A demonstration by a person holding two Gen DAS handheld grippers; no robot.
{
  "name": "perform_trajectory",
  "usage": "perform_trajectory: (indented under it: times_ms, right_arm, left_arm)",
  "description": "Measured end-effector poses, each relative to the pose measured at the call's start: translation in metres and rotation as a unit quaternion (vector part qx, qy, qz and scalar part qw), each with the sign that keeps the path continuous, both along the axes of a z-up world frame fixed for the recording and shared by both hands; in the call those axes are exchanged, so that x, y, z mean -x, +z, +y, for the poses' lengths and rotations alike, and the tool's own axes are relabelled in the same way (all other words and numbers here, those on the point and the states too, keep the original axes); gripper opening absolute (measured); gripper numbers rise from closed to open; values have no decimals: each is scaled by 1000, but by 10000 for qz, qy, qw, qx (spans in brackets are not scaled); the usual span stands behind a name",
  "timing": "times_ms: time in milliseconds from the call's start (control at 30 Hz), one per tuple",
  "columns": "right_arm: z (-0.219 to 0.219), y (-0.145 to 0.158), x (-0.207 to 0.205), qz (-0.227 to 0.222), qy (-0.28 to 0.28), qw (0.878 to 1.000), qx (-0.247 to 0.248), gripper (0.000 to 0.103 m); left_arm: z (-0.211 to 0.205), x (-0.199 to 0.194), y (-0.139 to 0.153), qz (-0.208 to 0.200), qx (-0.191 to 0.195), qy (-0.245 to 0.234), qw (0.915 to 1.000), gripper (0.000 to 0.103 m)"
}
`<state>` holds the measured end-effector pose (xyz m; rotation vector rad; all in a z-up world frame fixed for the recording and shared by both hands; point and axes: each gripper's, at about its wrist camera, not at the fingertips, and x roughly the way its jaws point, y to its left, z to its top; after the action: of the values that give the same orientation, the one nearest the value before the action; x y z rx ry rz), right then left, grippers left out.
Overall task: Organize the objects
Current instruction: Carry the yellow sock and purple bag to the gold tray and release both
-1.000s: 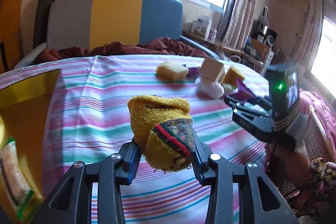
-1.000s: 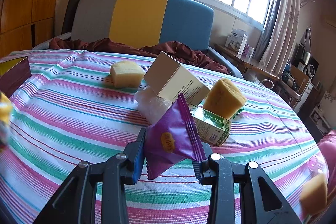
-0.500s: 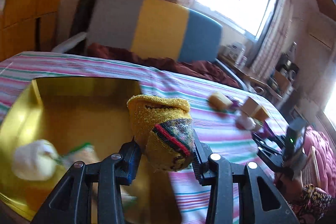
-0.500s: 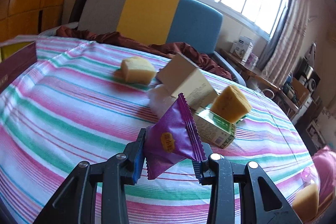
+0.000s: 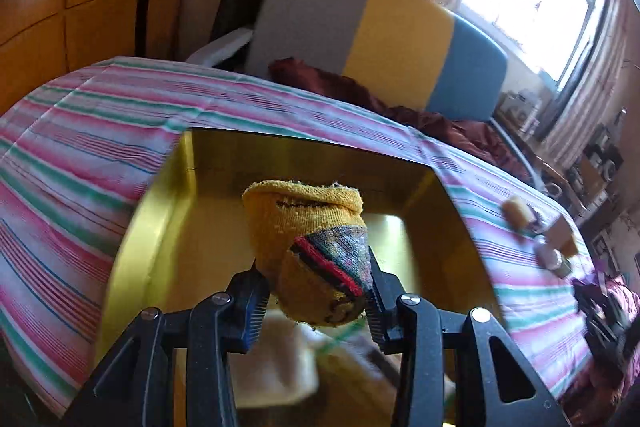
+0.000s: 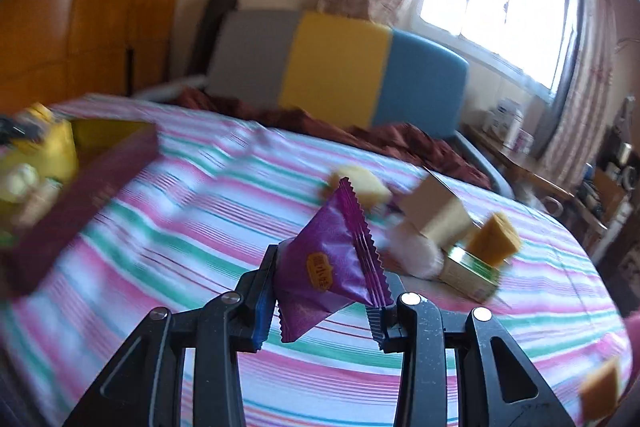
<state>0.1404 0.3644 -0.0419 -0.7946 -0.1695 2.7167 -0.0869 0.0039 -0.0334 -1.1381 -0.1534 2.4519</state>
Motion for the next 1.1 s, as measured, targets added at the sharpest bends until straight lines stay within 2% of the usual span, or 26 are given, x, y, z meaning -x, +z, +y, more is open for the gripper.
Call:
perform_trajectory:
  times_ms: [167,300,400,433,533,633,800,933,1100]
  right_arm:
    - [-55,22,0,287,660,9970,284,39]
    - [-91,35,0,395,1173,9900,670,39]
    - [-112,41,2,415,1462,9847,850,39]
    - [-116,42,3,412,1539,9830,909,39]
    - [-131,44,6,386,1761,9778,1067,39]
    - [-140,42,10,345,1878,9749,1144,39]
    - [-151,36,20,116,2070,9680,1414,39]
    - [-167,32,32,-46,2304,9600,1588,39]
    - [-197,29,57,-382,2747,9446,1756,39]
  left_arm:
    - [-12,18,-17,-455,33,135,9989,42]
    - [-17,22,-21,-611,-77,203,9979,42]
    - [-17,27,-22,-661,255,415,9966,46]
    - [-16,30,-26,-771,369,469,9952,50]
    - [-18,31,-30,-907,417,543,9935,56]
    - [-22,23,-22,-729,399,634,9945,66]
    - [-41,14,23,-204,137,917,9955,66]
    - [-58,3,65,290,52,1223,9921,69]
    - [-73,-1,87,439,-230,1403,9889,71]
